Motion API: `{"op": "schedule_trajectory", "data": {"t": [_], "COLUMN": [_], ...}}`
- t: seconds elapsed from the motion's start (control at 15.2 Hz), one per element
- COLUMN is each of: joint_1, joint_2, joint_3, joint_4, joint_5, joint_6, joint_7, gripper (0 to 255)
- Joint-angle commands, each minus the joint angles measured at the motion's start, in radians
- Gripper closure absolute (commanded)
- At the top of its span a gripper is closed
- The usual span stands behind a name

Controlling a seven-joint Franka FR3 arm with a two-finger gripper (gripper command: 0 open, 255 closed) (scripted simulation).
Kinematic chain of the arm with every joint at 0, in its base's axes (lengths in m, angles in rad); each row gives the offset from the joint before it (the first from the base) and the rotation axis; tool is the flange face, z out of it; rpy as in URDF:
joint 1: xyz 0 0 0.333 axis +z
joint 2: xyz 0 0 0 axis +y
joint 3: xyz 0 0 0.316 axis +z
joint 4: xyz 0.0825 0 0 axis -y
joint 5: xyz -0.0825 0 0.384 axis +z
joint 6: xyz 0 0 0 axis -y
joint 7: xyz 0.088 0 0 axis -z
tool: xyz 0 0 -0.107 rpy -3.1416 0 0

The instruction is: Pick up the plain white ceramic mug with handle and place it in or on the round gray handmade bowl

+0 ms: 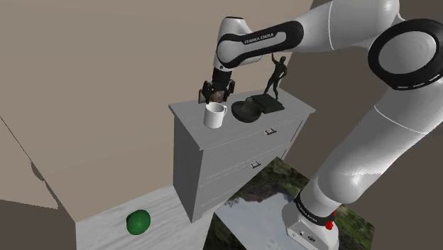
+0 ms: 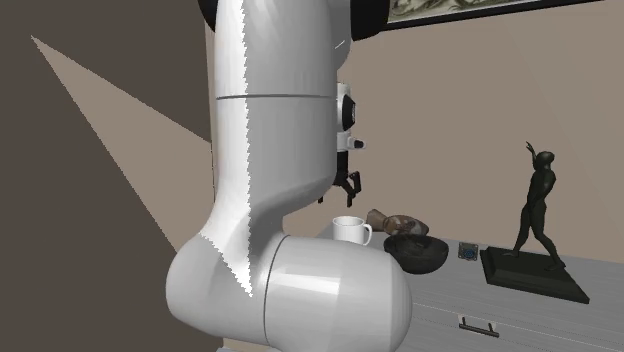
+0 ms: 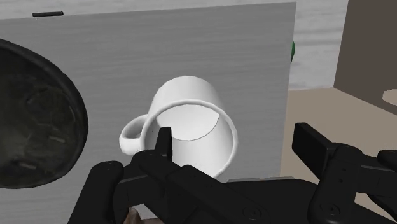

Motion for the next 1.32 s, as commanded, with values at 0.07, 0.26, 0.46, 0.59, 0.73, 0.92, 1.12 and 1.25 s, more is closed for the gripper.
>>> {"op": "schedule_trajectory", "data": {"t": [0.07,0.26,0.46,0.59,0.73,0.92,1.12,1.25], "joint_1": [0.004,0.006,0.006,0.006,0.006,0.006,0.006,0.006], "joint_2": [0.121,0.174,0.193,0.207,0.218,0.219,0.219,0.219], "joint_3": [0.005,0.004,0.004,0.004,0.003,0.003,0.003,0.003], "joint_4": [0.076,0.105,0.087,0.077,0.069,0.069,0.069,0.069], "joint_5": [-0.015,-0.021,-0.023,-0.024,-0.025,-0.025,-0.025,-0.025], "joint_6": [0.044,0.067,0.104,0.128,0.147,0.147,0.147,0.147], "joint_7": [0.026,0.035,0.036,0.037,0.038,0.038,0.038,0.037], "gripper": [0,0,0,0,0,0,0,255]}}
